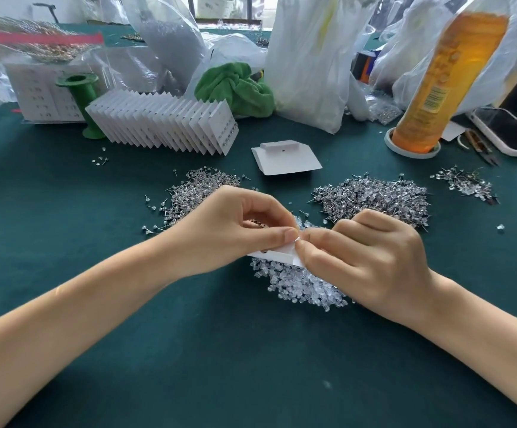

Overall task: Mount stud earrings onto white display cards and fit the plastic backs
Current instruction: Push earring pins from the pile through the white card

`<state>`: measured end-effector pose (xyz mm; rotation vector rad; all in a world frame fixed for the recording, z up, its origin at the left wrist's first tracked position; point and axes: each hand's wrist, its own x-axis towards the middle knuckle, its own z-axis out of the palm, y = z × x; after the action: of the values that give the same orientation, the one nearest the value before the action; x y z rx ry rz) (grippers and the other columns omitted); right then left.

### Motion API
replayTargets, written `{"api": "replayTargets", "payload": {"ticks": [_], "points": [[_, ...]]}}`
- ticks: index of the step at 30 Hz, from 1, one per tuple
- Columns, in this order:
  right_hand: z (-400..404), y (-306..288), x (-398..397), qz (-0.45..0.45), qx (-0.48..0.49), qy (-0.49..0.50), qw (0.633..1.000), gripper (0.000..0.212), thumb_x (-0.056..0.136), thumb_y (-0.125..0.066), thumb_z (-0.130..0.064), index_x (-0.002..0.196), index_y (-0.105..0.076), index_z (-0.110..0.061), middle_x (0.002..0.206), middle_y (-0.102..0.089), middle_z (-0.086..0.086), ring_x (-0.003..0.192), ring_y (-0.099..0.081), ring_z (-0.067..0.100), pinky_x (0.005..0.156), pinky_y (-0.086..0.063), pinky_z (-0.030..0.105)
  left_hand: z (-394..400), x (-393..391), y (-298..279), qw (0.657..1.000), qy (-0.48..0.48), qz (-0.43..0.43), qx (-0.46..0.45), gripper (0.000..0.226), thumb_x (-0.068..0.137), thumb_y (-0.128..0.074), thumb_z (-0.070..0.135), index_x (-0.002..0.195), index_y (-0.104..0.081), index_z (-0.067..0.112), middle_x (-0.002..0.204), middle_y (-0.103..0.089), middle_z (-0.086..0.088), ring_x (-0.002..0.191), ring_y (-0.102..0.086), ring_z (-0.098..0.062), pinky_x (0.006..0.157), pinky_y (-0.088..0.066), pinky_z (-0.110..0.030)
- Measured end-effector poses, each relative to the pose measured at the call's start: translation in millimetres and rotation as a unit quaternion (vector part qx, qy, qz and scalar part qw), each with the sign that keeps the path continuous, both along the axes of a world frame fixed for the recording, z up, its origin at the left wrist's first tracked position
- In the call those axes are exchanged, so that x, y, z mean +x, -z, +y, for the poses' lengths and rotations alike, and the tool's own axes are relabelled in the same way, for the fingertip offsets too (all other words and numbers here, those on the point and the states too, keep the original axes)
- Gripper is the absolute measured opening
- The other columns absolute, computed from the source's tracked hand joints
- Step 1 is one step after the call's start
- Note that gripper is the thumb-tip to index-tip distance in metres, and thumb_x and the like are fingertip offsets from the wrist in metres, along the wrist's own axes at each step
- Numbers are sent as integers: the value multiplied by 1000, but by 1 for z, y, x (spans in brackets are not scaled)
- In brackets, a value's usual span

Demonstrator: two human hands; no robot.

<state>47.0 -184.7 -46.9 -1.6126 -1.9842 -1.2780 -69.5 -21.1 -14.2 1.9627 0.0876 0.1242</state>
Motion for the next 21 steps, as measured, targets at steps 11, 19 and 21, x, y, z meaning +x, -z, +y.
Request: {"api": "replayTargets", "payload": {"ticks": [11, 19, 21], "points": [[-1, 1, -3, -17, 20, -11, 1000, 16, 87, -66, -8, 94, -53, -16, 64, -67, -4, 45, -51, 17, 46, -44, 22, 3, -1, -1, 1000, 12, 9, 22, 15, 72, -69, 31, 82, -72, 21, 75, -70, 8, 65, -59, -5, 65, -48, -19], [0, 2, -4, -27, 27, -13, 999, 26, 77, -74, -8, 92, -54, -15, 62, -65, -2, 44, -49, 19, 43, -42, 23, 4, -1, -4, 998, 25, 18, 48, 3, 81, -70, 22, 83, -70, 19, 81, -71, 2, 70, -59, -18, 68, -50, -36], [-1, 2, -3, -25, 27, -18, 999, 23, 81, -71, -8, 93, -54, -15, 63, -66, -2, 44, -49, 19, 44, -40, 23, 2, -3, -4, 999, 18, 3, 37, 12, 76, -69, 28, 83, -71, 18, 78, -71, 2, 70, -61, -12, 68, -50, -32]]}}
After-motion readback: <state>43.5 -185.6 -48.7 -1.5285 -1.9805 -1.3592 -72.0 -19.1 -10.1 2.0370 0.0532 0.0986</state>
